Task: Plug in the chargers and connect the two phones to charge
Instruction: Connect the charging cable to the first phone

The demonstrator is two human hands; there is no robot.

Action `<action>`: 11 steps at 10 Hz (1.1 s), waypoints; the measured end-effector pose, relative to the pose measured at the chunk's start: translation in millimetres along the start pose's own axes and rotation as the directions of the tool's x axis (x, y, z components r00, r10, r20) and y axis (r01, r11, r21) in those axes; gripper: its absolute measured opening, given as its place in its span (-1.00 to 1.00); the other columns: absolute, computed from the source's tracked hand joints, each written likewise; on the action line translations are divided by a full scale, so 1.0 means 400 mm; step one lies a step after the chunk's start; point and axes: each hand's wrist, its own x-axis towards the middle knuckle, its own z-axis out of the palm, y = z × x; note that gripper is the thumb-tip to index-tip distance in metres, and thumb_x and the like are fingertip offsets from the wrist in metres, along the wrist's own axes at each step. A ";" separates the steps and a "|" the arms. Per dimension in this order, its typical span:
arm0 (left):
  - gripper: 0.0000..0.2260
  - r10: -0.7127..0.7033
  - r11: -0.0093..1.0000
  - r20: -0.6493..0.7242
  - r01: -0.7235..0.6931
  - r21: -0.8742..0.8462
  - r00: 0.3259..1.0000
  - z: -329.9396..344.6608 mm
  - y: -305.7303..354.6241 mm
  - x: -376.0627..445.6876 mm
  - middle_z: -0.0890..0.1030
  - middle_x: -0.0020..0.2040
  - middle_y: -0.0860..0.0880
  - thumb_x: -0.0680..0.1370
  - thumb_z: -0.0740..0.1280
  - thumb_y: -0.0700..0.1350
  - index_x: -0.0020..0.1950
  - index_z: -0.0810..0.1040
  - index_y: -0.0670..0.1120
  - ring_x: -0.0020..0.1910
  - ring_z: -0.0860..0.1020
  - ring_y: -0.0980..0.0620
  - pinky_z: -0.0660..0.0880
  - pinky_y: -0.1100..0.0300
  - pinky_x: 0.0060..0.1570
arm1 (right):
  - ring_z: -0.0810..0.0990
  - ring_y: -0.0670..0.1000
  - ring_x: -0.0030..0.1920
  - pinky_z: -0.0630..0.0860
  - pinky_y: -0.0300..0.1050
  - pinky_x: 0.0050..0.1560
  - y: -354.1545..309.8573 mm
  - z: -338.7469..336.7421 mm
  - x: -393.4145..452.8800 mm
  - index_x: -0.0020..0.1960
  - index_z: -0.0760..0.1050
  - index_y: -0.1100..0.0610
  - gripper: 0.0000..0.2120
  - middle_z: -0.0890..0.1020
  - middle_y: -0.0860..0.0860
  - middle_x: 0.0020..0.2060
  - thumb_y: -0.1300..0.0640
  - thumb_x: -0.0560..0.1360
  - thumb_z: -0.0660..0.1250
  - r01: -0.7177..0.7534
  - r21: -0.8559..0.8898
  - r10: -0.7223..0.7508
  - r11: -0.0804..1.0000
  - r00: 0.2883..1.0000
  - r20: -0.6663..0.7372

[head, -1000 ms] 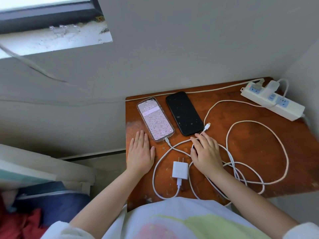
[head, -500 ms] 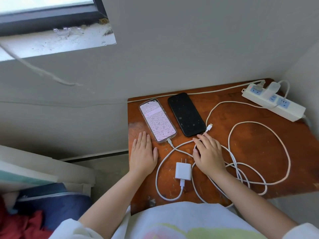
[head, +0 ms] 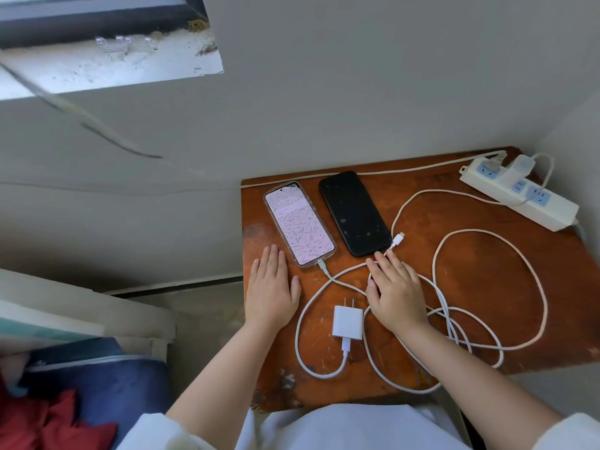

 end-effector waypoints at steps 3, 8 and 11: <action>-0.47 0.007 1.000 -0.015 -0.007 -0.020 1.000 0.007 -0.006 0.001 0.03 0.51 -0.09 0.57 -0.03 0.10 0.46 -0.02 -0.12 0.48 -0.08 0.00 -0.26 0.18 0.35 | 0.57 0.28 0.12 0.48 0.26 0.08 -0.009 -0.008 0.000 0.07 0.59 0.29 -0.69 0.65 0.25 0.05 0.19 0.39 0.25 -0.014 -0.014 0.015 1.000 1.000 0.020; -0.47 0.012 1.000 -0.023 -0.012 -0.014 1.000 0.002 -0.002 -0.002 0.01 0.51 -0.08 0.57 -0.03 0.10 0.46 -0.04 -0.12 0.48 -0.09 0.01 -0.27 0.18 0.35 | 0.62 0.21 0.06 0.45 0.29 0.06 -0.031 -0.051 0.000 0.02 0.62 0.24 -0.69 0.68 0.19 -0.01 0.11 0.37 0.29 -0.087 -0.058 0.087 0.994 0.996 -0.014; -0.47 0.008 1.000 -0.041 -0.008 -0.004 0.999 -0.001 0.003 -0.003 0.04 0.51 -0.10 0.57 -0.02 0.09 0.46 -0.01 -0.14 0.48 -0.07 -0.01 -0.26 0.17 0.35 | 0.60 0.09 -0.03 0.50 -0.01 -0.07 -0.178 -0.079 -0.103 0.12 0.54 0.09 -0.38 0.64 0.08 0.00 -0.30 0.23 0.42 -0.134 -0.161 0.178 0.978 0.936 0.302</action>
